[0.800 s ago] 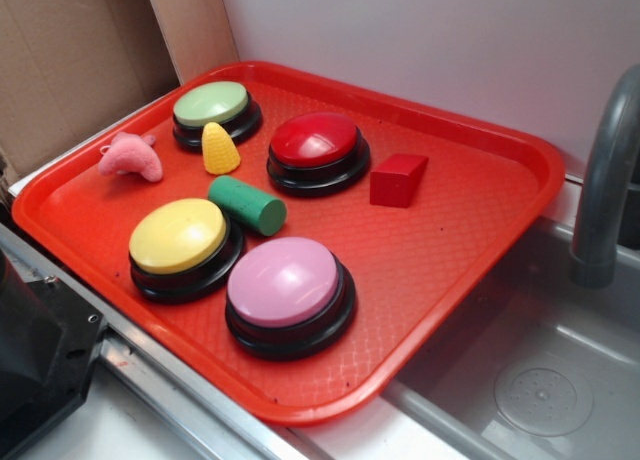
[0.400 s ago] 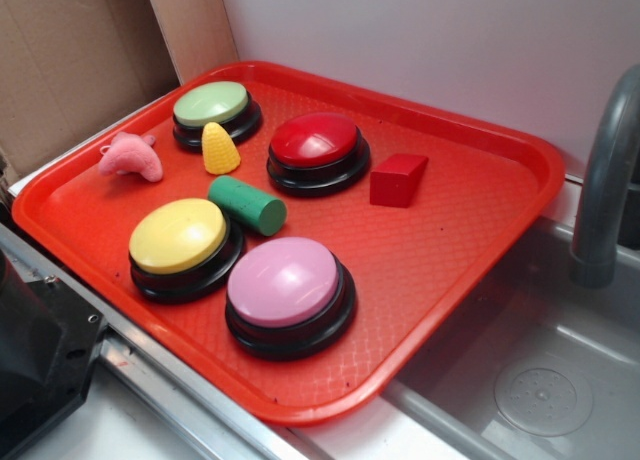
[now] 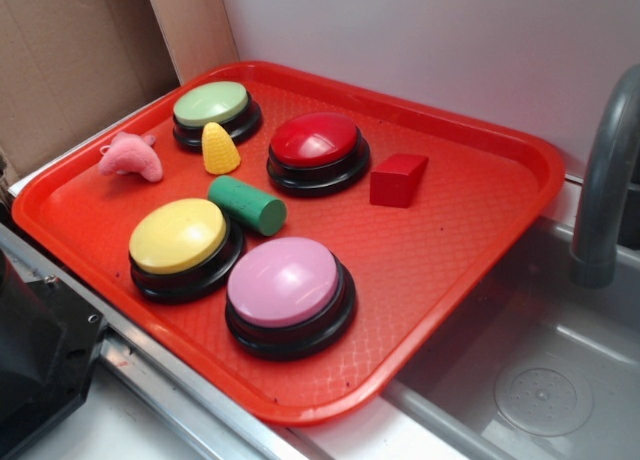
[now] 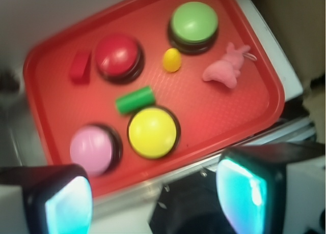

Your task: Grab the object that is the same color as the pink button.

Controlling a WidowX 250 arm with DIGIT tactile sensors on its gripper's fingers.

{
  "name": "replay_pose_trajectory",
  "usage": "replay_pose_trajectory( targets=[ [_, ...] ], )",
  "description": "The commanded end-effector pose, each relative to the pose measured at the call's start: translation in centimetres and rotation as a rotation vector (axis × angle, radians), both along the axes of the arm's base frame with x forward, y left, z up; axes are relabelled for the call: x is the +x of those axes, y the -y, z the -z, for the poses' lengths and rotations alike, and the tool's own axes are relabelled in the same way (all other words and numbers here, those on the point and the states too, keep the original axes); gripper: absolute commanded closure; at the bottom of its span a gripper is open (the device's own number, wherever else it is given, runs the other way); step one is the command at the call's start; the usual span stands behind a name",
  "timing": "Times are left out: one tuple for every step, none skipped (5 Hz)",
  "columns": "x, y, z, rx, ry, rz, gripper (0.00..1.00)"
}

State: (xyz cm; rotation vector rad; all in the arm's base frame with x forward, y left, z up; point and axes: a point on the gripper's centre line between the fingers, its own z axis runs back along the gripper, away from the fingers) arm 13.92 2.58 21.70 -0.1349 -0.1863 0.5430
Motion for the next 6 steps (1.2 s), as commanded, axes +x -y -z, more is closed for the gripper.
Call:
replay_pose_trajectory(
  targets=[
    [3.7, -6.1, 4.8, -0.054, 0.021, -0.383, 0.00],
    [4.9, -8.9, 8.5, 0.012, 0.080, -0.596, 0.00],
    [6.2, -10.0, 12.2, 0.074, 0.099, -0.637, 0.00],
    [6.7, -10.2, 15.0, 0.069, 0.068, -0.642, 0.00],
    [6.9, -10.8, 17.9, 0.091, 0.034, -0.634, 0.00],
    [6.7, -10.7, 19.3, 0.098, -0.006, -0.623, 0.00]
  ],
)
